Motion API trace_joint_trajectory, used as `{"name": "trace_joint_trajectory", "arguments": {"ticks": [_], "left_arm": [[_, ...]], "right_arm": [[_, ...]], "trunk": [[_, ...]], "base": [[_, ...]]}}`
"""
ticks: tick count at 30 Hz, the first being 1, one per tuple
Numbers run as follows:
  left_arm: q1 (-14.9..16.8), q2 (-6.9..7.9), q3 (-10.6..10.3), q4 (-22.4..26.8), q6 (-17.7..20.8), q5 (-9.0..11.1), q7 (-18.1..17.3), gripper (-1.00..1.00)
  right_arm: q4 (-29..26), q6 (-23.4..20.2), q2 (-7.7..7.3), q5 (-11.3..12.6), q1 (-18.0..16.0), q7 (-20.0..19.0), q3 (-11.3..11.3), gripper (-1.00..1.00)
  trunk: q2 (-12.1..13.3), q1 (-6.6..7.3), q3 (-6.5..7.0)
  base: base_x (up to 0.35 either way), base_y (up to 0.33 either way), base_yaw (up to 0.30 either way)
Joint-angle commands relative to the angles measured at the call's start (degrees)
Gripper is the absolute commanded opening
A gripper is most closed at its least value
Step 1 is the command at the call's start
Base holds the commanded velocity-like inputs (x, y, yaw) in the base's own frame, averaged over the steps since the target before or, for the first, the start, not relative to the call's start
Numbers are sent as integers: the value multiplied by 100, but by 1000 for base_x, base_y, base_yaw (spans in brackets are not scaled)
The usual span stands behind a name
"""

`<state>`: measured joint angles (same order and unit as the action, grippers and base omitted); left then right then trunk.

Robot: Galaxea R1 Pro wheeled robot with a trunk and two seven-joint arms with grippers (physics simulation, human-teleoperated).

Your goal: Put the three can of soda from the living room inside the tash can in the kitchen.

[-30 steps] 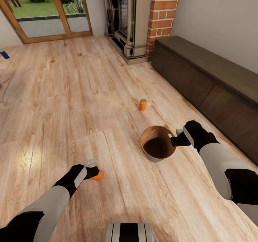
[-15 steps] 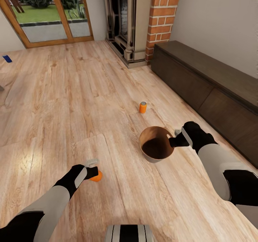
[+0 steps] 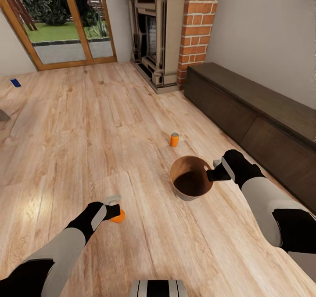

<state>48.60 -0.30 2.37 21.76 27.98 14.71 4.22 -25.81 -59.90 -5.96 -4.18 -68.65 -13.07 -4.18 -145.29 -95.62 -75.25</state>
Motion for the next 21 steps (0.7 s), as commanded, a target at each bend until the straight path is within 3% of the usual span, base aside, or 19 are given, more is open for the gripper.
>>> {"name": "trace_joint_trajectory", "arguments": {"ticks": [1,21], "left_arm": [[0,2,0,22,5,7,-3,-100],[0,11,-17,100,63,24,-78,-100]], "right_arm": [[4,-10,3,136,13,-27,14,-100],[19,105,1,141,421,-19,-178,-100]], "trunk": [[2,2,23],[28,54,466]], "base": [[0,0,0],[0,0,0]]}}
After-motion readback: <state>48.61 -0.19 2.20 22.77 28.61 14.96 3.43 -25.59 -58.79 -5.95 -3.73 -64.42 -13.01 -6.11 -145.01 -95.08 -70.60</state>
